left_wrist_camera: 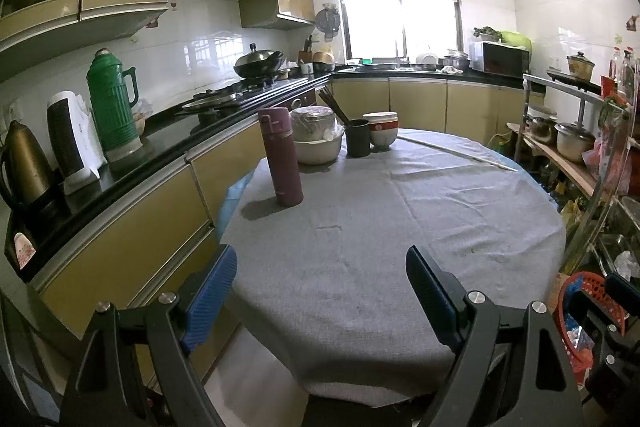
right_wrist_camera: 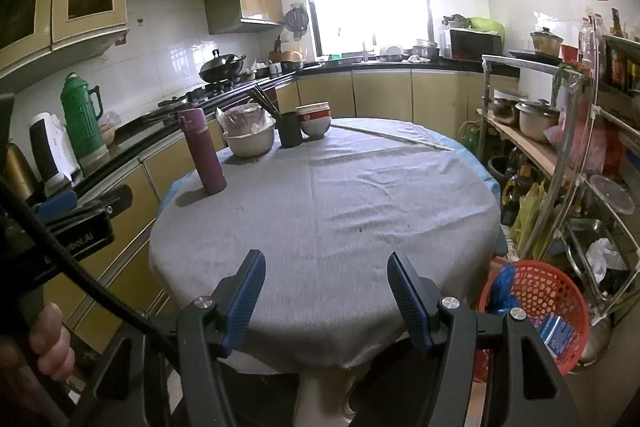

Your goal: Collect trash

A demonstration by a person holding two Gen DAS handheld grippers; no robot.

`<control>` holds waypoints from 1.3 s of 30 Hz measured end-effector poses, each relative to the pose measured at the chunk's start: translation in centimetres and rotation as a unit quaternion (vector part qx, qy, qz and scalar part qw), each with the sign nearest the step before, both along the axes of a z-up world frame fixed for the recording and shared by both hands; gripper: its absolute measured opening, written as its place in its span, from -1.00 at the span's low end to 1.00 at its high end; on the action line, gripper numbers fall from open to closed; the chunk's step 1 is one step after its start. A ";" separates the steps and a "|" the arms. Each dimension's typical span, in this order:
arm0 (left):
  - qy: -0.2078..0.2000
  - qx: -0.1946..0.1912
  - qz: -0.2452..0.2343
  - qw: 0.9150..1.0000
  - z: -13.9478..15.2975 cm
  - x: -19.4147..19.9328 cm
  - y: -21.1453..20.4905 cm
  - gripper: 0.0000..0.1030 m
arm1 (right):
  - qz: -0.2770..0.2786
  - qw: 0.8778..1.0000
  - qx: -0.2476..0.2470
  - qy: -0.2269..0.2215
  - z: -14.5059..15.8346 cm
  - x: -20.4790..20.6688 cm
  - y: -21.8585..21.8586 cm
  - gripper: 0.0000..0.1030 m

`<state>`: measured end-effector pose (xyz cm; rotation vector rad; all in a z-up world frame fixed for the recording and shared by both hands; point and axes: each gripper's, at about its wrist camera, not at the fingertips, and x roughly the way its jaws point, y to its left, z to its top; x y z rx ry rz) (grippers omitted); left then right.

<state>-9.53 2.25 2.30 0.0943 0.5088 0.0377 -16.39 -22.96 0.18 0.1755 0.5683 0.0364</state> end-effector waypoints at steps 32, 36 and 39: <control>0.007 0.001 -0.001 1.000 0.0 0.3 -0.1 0.69 | 0.000 1.000 0.000 -0.013 0.8 1.0 -0.1 0.30; 0.011 0.003 0.005 1.000 -0.1 0.7 -0.1 0.69 | 0.001 1.000 0.008 -0.013 1.0 2.1 -0.3 0.30; 0.017 0.004 0.007 1.000 -0.3 1.3 -0.2 0.69 | 0.004 1.000 0.013 -0.010 0.9 3.0 -0.6 0.30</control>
